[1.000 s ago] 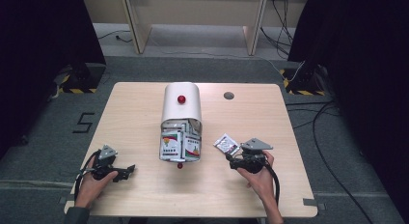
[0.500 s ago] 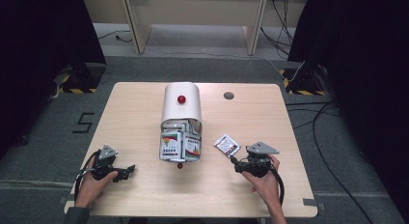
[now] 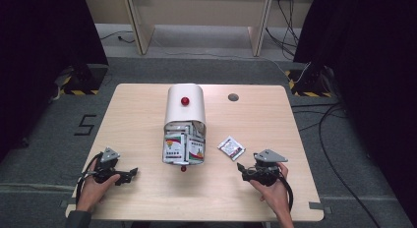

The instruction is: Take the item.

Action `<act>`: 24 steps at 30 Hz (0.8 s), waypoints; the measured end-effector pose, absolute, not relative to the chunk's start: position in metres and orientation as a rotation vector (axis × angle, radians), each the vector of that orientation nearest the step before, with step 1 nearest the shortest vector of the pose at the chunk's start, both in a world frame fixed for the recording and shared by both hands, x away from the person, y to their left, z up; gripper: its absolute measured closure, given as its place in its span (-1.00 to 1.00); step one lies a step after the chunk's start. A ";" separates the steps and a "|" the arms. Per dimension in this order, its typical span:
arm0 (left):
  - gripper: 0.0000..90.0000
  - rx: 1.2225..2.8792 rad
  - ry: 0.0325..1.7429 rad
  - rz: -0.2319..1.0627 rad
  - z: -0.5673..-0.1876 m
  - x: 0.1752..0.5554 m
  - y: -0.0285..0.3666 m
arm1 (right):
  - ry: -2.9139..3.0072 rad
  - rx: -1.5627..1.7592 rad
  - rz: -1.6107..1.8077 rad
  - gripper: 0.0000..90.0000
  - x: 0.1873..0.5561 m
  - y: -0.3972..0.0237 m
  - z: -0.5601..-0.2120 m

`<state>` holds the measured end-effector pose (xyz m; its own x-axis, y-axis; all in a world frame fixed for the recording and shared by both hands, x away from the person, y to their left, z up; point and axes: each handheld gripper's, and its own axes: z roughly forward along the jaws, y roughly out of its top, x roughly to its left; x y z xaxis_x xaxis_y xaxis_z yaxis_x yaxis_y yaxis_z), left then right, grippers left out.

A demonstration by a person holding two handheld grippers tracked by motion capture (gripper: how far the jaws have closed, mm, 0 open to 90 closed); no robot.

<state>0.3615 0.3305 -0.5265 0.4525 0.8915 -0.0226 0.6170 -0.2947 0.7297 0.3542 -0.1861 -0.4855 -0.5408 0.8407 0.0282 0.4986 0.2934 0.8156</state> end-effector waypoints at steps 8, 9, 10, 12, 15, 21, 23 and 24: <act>-1.00 2.025 1.257 0.517 -0.527 0.362 0.330 | 2.167 1.201 1.117 -0.44 0.347 -0.188 -0.493; -1.00 2.024 1.257 0.518 -0.527 0.362 0.330 | 2.171 1.203 1.121 -0.44 0.345 -0.188 -0.494; -1.00 2.024 1.257 0.518 -0.527 0.362 0.330 | 2.174 1.200 1.118 -0.44 0.344 -0.189 -0.494; -1.00 2.024 1.257 0.518 -0.527 0.362 0.330 | 2.173 1.203 1.120 -0.44 0.341 -0.190 -0.496; -1.00 2.025 1.257 0.518 -0.527 0.362 0.330 | 2.180 1.203 1.119 -0.44 0.336 -0.191 -0.498; -1.00 2.025 1.256 0.518 -0.526 0.361 0.330 | 2.190 1.212 1.107 -0.46 0.332 -0.193 -0.503; -1.00 2.024 1.257 0.518 -0.527 0.361 0.330 | 2.192 1.215 1.107 -0.47 0.331 -0.194 -0.504; -1.00 2.025 1.256 0.518 -0.526 0.361 0.330 | 2.194 1.214 1.106 -0.47 0.330 -0.195 -0.505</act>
